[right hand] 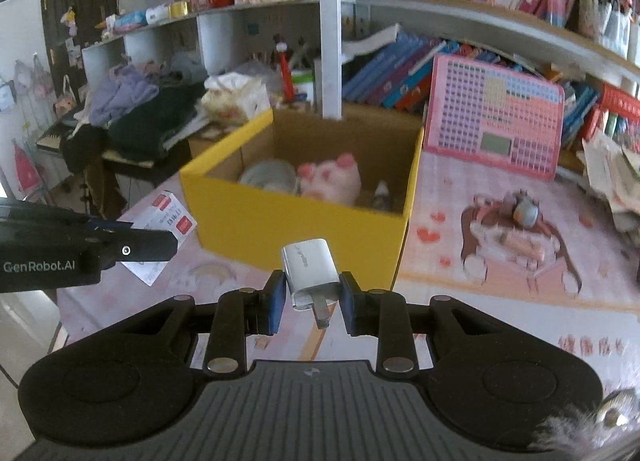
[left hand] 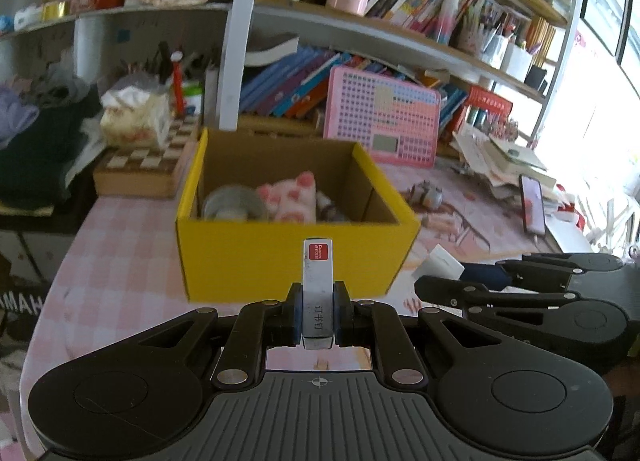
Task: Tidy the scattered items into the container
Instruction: 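Carry the medicine box and white charger over the yellow box with both tools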
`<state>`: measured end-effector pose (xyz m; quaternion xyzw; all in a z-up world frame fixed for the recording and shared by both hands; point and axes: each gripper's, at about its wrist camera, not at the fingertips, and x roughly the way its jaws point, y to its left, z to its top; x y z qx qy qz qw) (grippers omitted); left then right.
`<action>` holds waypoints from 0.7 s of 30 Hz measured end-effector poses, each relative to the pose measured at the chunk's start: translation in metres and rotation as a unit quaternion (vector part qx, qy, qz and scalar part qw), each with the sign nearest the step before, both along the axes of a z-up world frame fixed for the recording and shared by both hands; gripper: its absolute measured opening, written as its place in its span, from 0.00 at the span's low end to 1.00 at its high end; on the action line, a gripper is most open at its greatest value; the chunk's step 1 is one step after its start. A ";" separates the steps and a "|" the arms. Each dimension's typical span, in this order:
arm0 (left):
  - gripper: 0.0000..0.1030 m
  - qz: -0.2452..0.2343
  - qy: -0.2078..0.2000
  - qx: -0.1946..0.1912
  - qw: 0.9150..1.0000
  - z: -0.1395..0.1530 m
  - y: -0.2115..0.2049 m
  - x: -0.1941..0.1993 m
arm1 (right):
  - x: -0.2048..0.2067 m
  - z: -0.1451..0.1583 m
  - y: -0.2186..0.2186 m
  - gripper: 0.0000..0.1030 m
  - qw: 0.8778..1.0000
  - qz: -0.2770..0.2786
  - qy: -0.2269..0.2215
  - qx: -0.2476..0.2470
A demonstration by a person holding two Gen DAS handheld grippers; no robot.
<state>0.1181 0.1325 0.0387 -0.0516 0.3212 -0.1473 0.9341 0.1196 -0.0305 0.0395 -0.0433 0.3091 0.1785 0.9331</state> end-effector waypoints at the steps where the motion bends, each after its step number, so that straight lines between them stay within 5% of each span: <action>1: 0.13 0.000 -0.004 0.002 1.000 0.002 -0.001 0.004 | 0.006 0.003 -0.001 0.26 1.000 0.001 -0.005 0.001; 11: 0.13 0.007 -0.036 0.028 0.999 0.021 -0.019 0.065 | 0.067 0.019 -0.011 0.26 0.999 0.018 -0.031 0.007; 21: 0.13 0.024 -0.007 0.056 0.998 0.005 -0.029 0.130 | 0.138 0.015 -0.015 0.26 0.999 0.044 -0.029 -0.011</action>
